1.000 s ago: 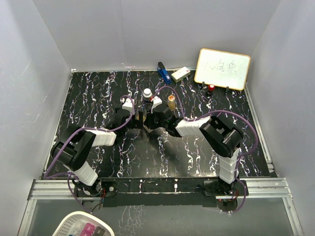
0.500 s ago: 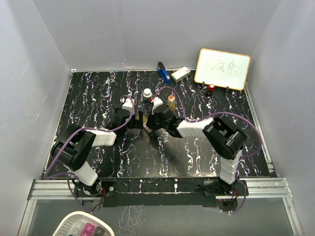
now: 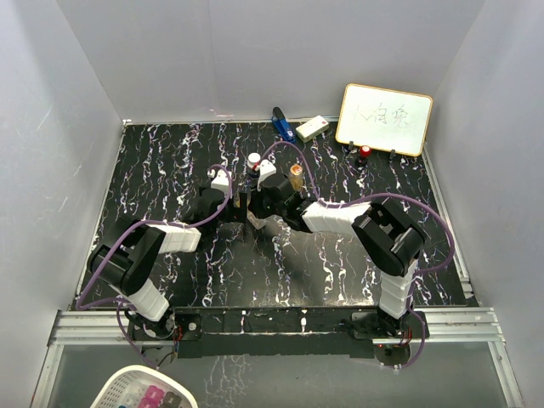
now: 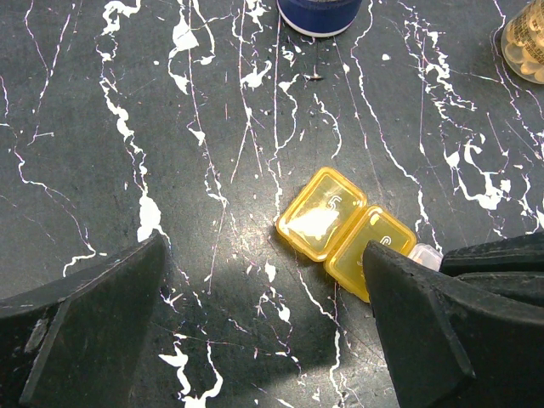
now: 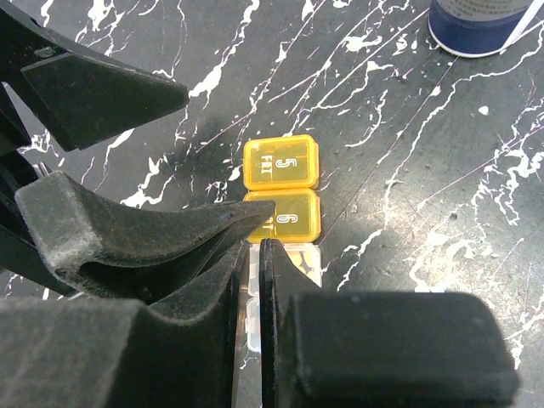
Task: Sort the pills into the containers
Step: Close the pill container at the center of the board.
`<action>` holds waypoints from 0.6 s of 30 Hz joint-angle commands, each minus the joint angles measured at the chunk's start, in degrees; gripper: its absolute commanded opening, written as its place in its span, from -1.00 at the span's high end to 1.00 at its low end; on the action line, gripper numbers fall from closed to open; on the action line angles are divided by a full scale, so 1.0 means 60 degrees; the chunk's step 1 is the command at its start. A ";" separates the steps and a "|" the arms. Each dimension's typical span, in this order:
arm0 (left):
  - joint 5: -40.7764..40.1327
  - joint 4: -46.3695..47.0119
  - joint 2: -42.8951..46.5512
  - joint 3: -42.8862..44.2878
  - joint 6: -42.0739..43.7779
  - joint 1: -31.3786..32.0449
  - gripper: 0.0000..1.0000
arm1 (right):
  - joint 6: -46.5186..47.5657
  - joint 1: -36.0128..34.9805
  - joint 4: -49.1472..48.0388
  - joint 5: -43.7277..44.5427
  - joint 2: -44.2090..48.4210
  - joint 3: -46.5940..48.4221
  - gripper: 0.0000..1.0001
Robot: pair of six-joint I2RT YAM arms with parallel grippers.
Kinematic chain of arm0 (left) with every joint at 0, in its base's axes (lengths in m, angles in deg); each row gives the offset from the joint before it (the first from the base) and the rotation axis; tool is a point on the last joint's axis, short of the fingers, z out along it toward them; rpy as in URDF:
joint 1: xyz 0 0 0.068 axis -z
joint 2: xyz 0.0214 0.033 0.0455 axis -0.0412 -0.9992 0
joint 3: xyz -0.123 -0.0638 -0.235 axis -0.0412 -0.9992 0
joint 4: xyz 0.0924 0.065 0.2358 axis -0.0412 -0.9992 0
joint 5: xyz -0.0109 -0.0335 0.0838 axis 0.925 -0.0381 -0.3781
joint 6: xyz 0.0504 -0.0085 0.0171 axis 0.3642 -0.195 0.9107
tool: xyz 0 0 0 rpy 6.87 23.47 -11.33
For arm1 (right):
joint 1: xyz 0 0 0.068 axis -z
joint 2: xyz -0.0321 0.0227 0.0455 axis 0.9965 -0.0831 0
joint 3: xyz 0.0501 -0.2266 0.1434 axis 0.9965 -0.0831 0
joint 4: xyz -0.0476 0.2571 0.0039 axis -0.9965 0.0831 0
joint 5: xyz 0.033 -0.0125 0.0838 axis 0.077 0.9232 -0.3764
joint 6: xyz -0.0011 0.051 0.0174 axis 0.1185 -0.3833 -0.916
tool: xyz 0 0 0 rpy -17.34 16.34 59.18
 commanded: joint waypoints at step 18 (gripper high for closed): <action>-0.0037 -0.0425 0.0051 0.0178 -0.0043 -0.0057 -0.97 | -0.0821 -0.0283 -0.0397 -0.0125 -0.0352 -0.0934 0.80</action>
